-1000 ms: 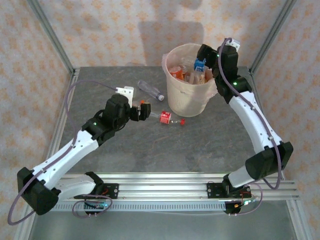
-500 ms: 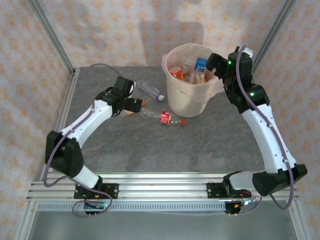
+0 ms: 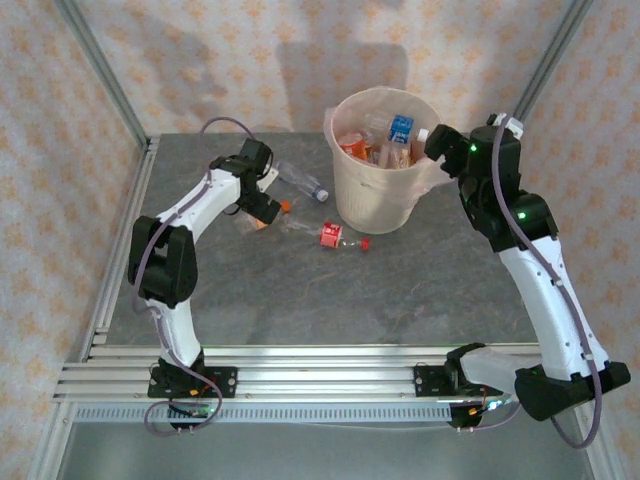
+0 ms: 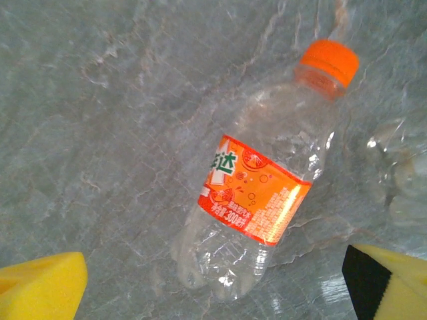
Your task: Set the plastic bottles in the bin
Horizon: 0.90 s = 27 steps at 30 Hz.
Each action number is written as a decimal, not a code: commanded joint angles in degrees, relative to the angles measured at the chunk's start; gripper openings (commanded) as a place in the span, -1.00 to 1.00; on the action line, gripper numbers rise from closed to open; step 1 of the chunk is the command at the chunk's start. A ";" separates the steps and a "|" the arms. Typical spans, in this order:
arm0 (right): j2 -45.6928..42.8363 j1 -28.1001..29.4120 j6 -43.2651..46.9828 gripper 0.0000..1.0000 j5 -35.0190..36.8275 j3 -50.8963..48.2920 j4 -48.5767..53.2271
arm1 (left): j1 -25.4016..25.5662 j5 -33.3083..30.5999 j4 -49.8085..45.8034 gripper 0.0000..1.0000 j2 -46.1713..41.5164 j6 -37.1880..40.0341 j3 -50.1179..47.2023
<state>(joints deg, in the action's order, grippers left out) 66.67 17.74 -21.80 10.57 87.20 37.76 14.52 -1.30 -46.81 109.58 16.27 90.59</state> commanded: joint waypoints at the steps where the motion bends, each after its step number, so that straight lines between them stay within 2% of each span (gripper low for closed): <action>1: -0.84 0.19 -1.25 0.98 1.55 -0.96 1.17 | -0.27 -0.12 -3.92 0.99 2.60 3.31 2.68; 18: -2.21 0.26 -1.90 0.98 2.61 -3.26 0.29 | -1.74 -1.95 -5.31 1.00 11.29 1.91 7.15; 27: -2.36 0.19 -2.12 0.98 2.46 -4.10 -0.18 | -4.54 -0.83 -5.05 0.83 13.27 -0.67 7.24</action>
<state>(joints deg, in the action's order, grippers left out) 65.32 17.74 -23.22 11.79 83.92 37.71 10.90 -1.80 -49.95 122.72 16.97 96.57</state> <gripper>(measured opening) 0.991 0.921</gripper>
